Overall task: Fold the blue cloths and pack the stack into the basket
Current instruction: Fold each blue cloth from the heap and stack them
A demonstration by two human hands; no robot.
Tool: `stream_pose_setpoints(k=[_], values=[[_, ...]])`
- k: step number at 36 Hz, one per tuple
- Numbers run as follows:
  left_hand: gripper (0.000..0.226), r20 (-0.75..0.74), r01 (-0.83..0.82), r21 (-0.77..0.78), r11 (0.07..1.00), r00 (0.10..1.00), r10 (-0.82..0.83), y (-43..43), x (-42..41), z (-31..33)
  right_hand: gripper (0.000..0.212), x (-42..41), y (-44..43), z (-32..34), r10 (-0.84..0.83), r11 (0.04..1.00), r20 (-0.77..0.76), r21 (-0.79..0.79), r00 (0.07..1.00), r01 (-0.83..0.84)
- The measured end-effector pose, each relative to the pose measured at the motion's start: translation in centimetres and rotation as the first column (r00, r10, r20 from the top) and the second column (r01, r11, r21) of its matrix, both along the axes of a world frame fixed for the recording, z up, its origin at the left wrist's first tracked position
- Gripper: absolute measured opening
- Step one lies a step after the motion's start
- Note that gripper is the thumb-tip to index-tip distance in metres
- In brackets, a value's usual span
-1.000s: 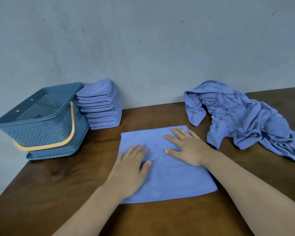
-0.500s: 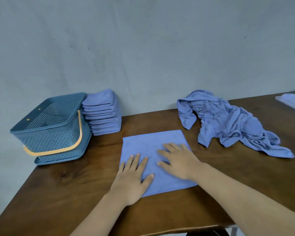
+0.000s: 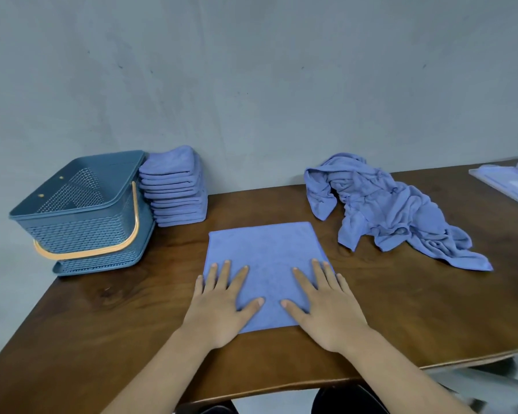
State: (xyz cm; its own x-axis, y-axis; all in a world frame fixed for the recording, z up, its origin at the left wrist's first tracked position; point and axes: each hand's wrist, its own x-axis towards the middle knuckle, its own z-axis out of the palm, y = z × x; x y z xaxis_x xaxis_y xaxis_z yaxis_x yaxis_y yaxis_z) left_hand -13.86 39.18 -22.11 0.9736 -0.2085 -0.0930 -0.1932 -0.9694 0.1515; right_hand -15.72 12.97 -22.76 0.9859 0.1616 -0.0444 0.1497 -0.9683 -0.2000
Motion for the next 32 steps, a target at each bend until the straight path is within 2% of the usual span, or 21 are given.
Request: stream_pose_setpoints(k=[3, 6, 8, 10, 14, 18, 21, 26, 29, 32], values=[[0.082, 0.060, -0.014, -0.028, 1.000, 0.998, 0.015, 0.1, -0.5, -0.1, 0.095, -0.7, -0.7, 0.2, -0.071, 0.997, -0.023, 0.014, 0.997, 0.071], [0.063, 0.277, 0.016, -0.064, 0.998, 0.961, 0.002, 0.3, -1.3, -0.5, 0.101, -1.2, -1.4, 0.2, -0.104, 0.994, -0.028, 0.013, 0.994, 0.105], [0.046, 0.439, 0.085, -0.108, 0.990, 0.898, -0.030, 0.4, -2.0, -0.8, 0.105, -1.5, -1.7, 0.3, -0.139, 0.990, -0.016, 0.017, 0.990, 0.139], [0.031, 0.530, 0.176, -0.131, 0.976, 0.844, -0.081, 0.3, -3.0, -1.0, 0.107, -1.7, -1.8, 0.3, -0.176, 0.984, 0.007, 0.010, 0.984, 0.176], [0.024, 0.483, 0.388, -0.211, 0.897, 0.839, -0.249, -0.7, -4.3, -0.6, 0.095, -2.1, -1.7, -0.1, -0.147, 0.989, 0.145, 0.010, 0.978, 0.147], [0.025, 0.415, 0.472, -0.185, 0.862, 0.833, -0.367, -1.6, -4.0, -0.9, 0.047, -2.8, -2.3, -0.6, 0.126, 0.982, 0.360, 0.088, 0.925, -0.168], [0.021, 0.425, 0.466, -0.204, 0.861, 0.835, -0.350, -1.5, -3.6, -1.2, 0.021, -3.0, -2.5, -0.8, 0.254, 0.932, 0.406, 0.141, 0.878, -0.334], [0.022, 0.477, 0.473, -0.157, 0.867, 0.805, -0.353, -1.5, -3.8, -1.5, 0.016, -3.2, -2.3, -0.4, 0.284, 0.915, 0.394, 0.162, 0.874, -0.370], [0.022, 0.464, 0.439, -0.193, 0.877, 0.829, -0.313, -1.6, -4.0, -1.0, 0.026, -3.1, -2.1, -0.5, 0.265, 0.925, 0.405, 0.149, 0.875, -0.349], [0.025, 0.430, 0.414, -0.204, 0.887, 0.852, -0.299, -1.7, -4.1, -0.7, 0.020, -2.6, -2.2, -0.8, 0.230, 0.930, 0.428, 0.166, 0.874, -0.327]])
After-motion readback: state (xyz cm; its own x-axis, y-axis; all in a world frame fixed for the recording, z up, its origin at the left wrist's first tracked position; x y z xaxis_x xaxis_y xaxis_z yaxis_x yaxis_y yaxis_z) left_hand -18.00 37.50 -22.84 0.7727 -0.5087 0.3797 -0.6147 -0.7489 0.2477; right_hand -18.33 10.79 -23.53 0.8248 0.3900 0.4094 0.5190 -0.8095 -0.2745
